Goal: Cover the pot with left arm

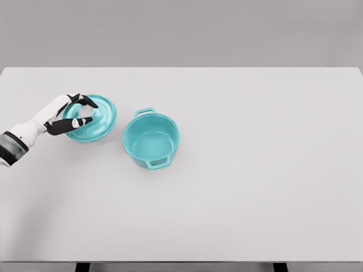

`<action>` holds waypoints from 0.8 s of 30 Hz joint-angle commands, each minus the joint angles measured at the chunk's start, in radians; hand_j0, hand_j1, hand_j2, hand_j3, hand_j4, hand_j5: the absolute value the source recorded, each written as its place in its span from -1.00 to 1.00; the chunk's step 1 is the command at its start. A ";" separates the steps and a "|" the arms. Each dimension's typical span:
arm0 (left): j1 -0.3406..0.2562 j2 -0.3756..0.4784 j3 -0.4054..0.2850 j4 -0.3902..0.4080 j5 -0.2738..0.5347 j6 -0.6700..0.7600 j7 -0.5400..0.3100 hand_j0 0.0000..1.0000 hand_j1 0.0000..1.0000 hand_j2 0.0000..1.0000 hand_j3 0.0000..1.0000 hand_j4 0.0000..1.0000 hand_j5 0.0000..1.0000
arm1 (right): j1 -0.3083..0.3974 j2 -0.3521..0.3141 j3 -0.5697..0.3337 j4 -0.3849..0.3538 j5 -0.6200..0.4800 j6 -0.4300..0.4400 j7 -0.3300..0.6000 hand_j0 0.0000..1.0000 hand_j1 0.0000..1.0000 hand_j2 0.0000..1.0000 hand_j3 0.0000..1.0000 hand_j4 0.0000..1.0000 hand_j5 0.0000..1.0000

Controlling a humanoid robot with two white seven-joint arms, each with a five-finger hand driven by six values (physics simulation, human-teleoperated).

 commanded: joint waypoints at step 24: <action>0.012 0.000 -0.009 -0.117 0.000 -0.004 -0.001 0.00 0.00 0.00 0.00 0.00 0.00 | 0.000 0.000 0.000 0.000 0.000 0.000 0.000 1.00 1.00 1.00 1.00 1.00 1.00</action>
